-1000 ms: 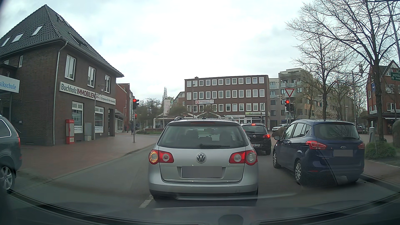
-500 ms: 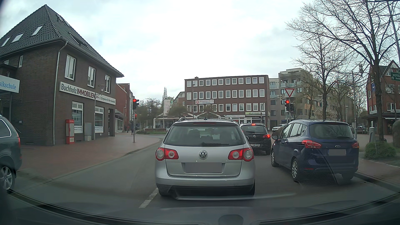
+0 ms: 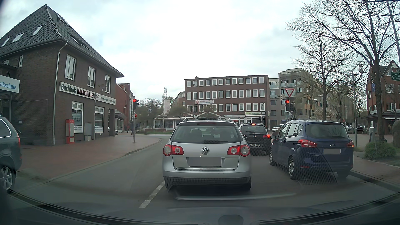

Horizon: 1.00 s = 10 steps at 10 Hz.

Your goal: Follow the waypoints while adhering to traffic rules and regulations

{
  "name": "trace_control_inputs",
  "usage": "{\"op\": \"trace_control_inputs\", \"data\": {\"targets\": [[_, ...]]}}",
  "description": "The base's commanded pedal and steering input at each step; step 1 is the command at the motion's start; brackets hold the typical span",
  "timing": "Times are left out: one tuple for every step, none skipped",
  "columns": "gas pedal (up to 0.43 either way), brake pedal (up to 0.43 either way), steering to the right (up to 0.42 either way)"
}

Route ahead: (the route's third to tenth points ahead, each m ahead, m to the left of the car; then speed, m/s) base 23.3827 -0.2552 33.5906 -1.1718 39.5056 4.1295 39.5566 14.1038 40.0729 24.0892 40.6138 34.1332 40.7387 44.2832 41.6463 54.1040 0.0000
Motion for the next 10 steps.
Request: {"op": "trace_control_inputs", "data": {"targets": [[0.0, 0.122, -0.017], [0.0, 0.073, -0.017], [0.0, 0.006, -0.017], [0.0, 0.006, -0.017], [0.0, 0.006, -0.017], [0.0, 0.006, -0.017], [0.0, 0.006, -0.017], [0.0, 0.006, -0.017], [0.0, 0.006, -0.017], [0.0, 0.006, -0.017]]}}
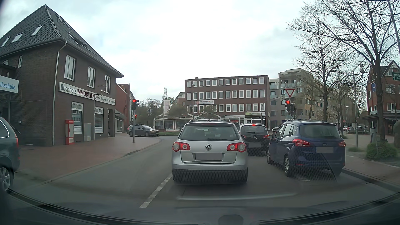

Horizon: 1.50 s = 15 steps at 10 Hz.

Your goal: Follow the waypoints while adhering to traffic rules and regulations

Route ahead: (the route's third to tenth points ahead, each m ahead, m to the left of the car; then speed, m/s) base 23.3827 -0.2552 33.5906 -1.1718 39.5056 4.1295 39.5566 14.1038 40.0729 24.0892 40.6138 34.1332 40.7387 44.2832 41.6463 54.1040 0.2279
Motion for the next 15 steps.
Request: {"op": "trace_control_inputs", "data": {"targets": [[0.0, 0.006, -0.018], [0.0, 0.006, -0.018], [0.0, 0.006, -0.018], [0.0, 0.006, -0.017], [0.0, 0.006, -0.018], [0.0, 0.006, -0.018], [0.0, 0.006, -0.018], [0.0, 0.006, -0.018], [0.0, 0.006, -0.018], [0.0, 0.006, -0.012], [0.0, 0.006, -0.006], [0.0, 0.006, -0.003], [0.0, 0.006, -0.002], [0.0, 0.006, -0.002], [0.0, 0.006, -0.002]]}}
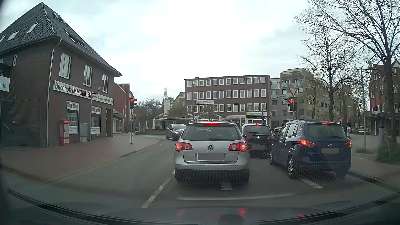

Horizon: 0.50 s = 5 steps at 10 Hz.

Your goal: Follow the waypoints while adhering to traffic rules and regulations

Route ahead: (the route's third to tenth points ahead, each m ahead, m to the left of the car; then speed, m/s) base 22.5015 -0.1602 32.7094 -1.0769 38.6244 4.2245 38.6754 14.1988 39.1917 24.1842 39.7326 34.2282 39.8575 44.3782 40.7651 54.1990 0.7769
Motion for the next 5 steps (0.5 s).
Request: {"op": "trace_control_inputs", "data": {"targets": [[0.0, 0.018, -0.002], [0.0, 0.067, -0.002], [0.0, 0.098, -0.002], [0.0, 0.128, -0.002], [0.0, 0.146, -0.002]]}}
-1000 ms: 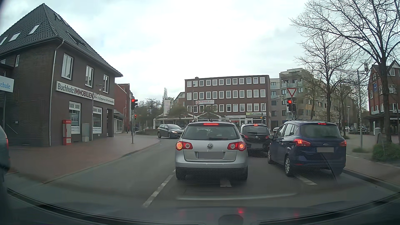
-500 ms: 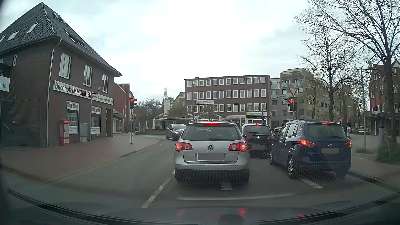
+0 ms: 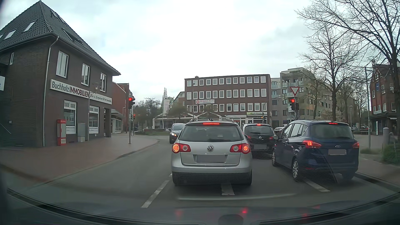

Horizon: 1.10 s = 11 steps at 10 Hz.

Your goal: Follow the waypoints while adhering to traffic rules and regulations

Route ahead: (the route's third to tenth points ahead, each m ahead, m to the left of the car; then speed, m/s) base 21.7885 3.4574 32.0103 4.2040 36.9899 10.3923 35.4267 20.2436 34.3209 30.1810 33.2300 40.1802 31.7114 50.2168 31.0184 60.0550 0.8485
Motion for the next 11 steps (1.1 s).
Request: {"op": "trace_control_inputs", "data": {"targets": [[0.0, 0.152, -0.002], [0.0, 0.165, -0.002], [0.0, 0.165, -0.002], [0.0, 0.165, -0.002], [0.0, 0.165, -0.002], [0.0, 0.146, -0.002], [0.0, 0.134, -0.002], [0.0, 0.11, -0.002], [0.0, 0.098, -0.002], [0.0, 0.104, -0.002], [0.0, 0.116, -0.002]]}}
